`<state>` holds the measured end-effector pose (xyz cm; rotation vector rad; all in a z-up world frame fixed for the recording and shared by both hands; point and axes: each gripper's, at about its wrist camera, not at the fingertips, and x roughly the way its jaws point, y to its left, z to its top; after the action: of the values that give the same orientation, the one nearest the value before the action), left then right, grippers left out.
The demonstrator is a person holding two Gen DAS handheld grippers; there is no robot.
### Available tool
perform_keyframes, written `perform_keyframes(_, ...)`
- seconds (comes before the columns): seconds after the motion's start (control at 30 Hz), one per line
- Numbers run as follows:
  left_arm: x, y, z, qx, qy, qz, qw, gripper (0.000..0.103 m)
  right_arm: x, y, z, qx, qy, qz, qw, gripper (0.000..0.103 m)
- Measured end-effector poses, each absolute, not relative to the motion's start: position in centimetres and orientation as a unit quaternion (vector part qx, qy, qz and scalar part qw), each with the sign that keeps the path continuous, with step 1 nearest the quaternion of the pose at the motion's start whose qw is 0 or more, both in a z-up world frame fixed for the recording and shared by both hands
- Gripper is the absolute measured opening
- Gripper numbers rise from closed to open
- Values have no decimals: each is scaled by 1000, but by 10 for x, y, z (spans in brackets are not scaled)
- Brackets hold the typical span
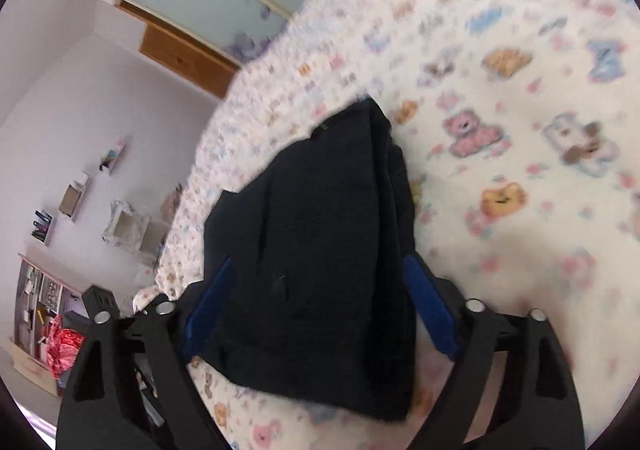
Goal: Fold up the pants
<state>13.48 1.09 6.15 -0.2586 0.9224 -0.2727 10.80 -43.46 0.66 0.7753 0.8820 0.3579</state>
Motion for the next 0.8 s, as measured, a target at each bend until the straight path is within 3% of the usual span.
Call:
perform_keyframes(0.33,193,-5,30,-121,531,-158,824,101,136,-412,-6,326,451,229,799,85)
perform_keyframes(0.53,206,-13,9,-174,556,-208,786,101,136,-414,-15,336,451,214,799,79)
perform_keyframes(0.67,205,-15,8,-207,551,-238,772,98,135,-417,-17,336,442,214,803,60)
perform_keyframes(0.77,201,-15,10,-196,552,-218,781,76,135,-423,-21,364,432,218,795,48)
perform_keyframes(0.8,201,-12,9,-198,551,-211,783,63,134,-422,-20,364,429,217,798,45)
